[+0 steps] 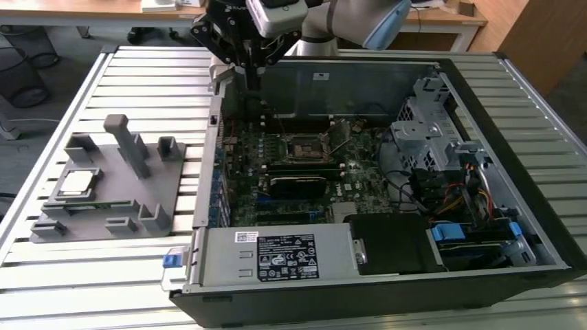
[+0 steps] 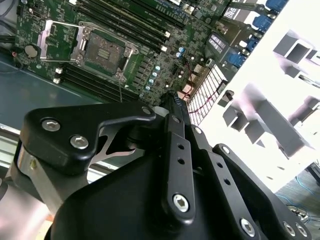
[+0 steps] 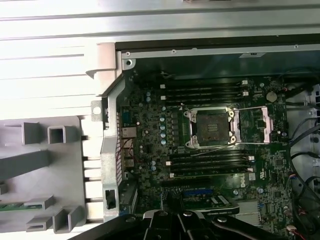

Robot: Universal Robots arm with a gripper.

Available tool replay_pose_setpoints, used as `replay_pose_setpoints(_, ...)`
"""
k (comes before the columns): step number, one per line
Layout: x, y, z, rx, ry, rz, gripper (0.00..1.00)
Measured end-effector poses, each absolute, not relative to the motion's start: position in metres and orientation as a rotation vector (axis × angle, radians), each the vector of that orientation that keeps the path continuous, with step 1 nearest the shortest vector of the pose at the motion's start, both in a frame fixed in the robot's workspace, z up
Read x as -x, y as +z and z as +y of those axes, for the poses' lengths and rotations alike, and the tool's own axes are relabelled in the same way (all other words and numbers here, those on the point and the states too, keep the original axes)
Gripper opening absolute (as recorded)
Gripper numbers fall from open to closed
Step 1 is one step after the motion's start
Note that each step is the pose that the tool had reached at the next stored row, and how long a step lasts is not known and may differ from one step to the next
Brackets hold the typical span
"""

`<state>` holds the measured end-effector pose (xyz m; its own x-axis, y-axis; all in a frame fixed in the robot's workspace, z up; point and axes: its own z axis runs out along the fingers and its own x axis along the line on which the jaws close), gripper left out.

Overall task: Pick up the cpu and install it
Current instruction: 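Reach for the cpu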

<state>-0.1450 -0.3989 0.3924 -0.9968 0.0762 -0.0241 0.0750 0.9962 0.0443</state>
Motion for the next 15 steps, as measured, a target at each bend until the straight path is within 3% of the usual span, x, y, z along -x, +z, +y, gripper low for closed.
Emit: replay_pose_setpoints(15, 0.162, 0.391, -0.398, -0.118, 0.068, 3.113, 0.11)
